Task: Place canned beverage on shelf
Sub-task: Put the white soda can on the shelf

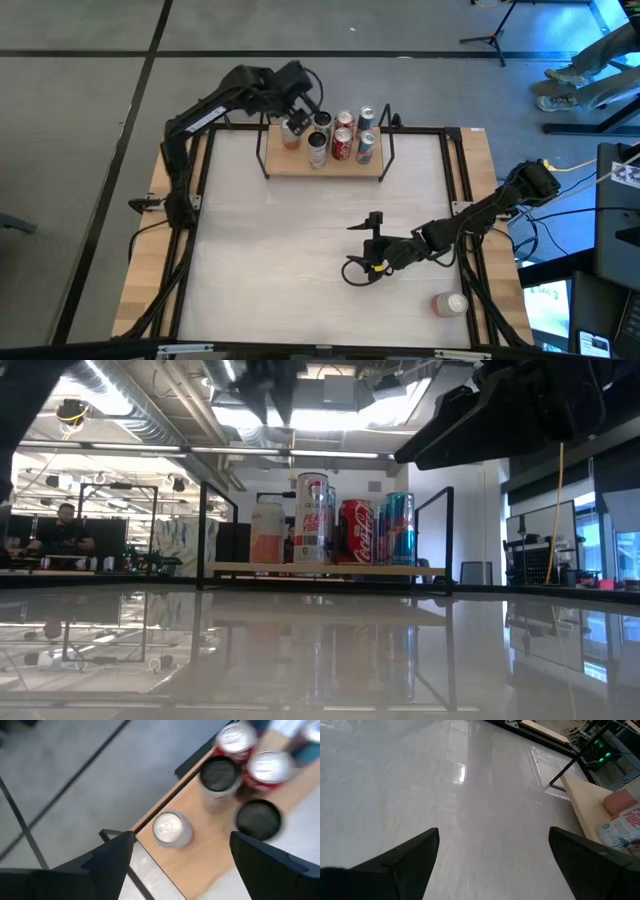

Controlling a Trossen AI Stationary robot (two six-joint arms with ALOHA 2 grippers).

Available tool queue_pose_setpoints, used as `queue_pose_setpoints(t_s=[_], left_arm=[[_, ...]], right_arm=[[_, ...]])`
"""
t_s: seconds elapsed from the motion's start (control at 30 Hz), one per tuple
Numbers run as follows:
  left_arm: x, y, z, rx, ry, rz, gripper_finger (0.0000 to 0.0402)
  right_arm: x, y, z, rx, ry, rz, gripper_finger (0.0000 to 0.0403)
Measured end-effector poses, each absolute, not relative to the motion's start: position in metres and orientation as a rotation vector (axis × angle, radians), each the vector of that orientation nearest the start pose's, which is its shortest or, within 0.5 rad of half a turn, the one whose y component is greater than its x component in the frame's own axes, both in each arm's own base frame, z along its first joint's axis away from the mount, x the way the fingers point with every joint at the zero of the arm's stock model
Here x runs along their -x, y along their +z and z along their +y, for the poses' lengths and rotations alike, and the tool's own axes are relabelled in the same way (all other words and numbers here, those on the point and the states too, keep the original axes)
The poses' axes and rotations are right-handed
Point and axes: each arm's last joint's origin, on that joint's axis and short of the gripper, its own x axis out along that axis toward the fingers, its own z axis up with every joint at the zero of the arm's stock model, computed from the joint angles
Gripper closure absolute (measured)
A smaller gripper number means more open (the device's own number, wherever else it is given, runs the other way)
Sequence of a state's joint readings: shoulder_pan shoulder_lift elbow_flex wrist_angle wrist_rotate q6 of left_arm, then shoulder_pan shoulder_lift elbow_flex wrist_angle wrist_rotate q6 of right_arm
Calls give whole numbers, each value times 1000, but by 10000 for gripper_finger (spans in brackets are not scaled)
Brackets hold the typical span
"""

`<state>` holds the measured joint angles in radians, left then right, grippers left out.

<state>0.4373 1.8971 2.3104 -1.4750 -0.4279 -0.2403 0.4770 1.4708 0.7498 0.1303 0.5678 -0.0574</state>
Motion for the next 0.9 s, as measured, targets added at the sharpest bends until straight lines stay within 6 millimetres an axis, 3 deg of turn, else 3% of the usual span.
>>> queue_pose_setpoints(t_s=[0.17, 0.33, 0.47, 0.67, 0.8, 0.9], left_arm=[[-295, 446, 102, 101, 862, 918, 82], [-275, 436, 49, 16, 749, 860, 82], [-251, 411, 18, 16, 656, 754, 82], [-228, 355, -10, 39, 541, 625, 82], [-226, 323, -17, -10, 465, 525, 82], [-230, 307, -19, -52, 390, 463, 82]], right_arm=[[-268, 198, 121, 350, -70, 516, 31], [-268, 198, 121, 347, -63, 515, 31], [-268, 198, 122, 345, -53, 516, 31], [-269, 200, 122, 340, -67, 509, 31], [-268, 206, 118, 383, -161, 514, 31], [-264, 227, 116, 374, -204, 574, 31]])
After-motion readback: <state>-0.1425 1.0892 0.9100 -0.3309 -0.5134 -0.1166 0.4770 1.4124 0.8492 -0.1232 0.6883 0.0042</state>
